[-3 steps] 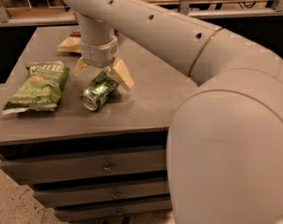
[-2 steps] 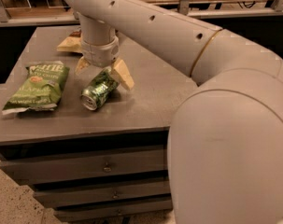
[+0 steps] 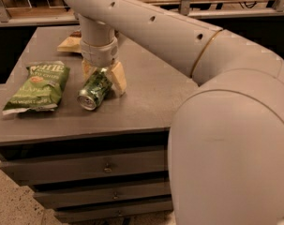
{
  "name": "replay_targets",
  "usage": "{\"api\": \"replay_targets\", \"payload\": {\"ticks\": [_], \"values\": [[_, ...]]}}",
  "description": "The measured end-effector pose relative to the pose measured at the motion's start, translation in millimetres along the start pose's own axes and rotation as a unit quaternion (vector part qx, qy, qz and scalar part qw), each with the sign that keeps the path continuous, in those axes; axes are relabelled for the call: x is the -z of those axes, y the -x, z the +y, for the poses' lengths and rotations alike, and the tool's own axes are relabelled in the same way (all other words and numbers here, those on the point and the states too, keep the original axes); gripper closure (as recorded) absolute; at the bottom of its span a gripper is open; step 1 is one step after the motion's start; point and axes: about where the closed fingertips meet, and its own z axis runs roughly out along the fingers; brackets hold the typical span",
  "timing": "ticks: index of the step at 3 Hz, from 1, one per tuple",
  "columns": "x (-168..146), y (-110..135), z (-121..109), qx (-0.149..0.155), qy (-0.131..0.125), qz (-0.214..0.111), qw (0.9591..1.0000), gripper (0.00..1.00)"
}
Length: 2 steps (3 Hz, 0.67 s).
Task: Pick green can
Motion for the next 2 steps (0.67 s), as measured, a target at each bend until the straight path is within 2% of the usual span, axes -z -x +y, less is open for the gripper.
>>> {"api": "replay_targets", "payload": {"ticks": [2], "values": [[5.5, -0.4, -1.9, 0.0, -0.002, 0.0, 1.0, 0.87]]}}
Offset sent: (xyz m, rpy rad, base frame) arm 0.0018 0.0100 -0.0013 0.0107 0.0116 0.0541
